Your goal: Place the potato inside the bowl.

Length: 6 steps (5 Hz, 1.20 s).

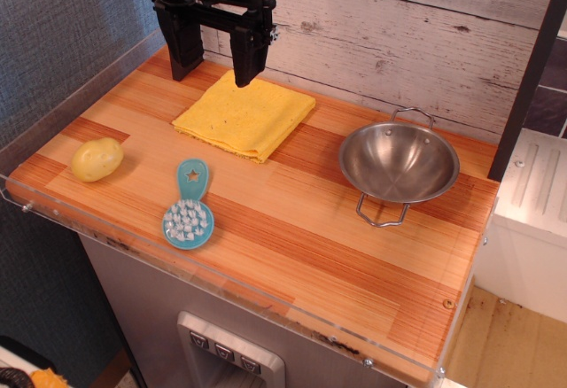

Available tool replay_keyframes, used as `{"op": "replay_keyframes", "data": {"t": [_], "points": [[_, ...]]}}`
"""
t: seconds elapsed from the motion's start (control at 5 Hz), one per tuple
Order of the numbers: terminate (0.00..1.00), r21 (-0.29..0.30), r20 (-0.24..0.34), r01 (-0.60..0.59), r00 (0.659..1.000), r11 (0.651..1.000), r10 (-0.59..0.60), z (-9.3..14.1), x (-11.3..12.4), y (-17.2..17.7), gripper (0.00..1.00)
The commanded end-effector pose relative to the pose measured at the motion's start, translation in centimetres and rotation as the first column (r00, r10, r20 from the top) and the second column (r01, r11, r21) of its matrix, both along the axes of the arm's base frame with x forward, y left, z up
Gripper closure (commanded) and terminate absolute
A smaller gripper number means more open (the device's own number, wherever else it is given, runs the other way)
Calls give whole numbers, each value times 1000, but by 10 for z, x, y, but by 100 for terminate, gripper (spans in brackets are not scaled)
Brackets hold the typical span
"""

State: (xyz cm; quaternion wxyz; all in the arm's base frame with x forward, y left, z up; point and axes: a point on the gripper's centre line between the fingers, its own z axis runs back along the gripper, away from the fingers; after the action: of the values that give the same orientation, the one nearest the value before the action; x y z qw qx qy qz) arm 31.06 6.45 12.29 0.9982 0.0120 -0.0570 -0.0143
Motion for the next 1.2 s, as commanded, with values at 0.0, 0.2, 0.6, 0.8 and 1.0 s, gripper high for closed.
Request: {"op": "replay_keyframes", "data": {"t": [0.0, 0.2, 0.6, 0.8, 1.0], "points": [[0, 0, 0, 0, 1000, 1000, 0, 0, 0, 0, 0], [0, 38, -4, 64, 998, 997, -64, -10, -18, 9, 0], [0, 100, -24, 223, 975, 970, -221, -31, -74, 87, 0], [0, 103, -1, 144, 989, 984, -145, -40, -93, 113, 0], [0, 97, 22, 110, 993, 989, -113, -47, -97, 123, 0]]}}
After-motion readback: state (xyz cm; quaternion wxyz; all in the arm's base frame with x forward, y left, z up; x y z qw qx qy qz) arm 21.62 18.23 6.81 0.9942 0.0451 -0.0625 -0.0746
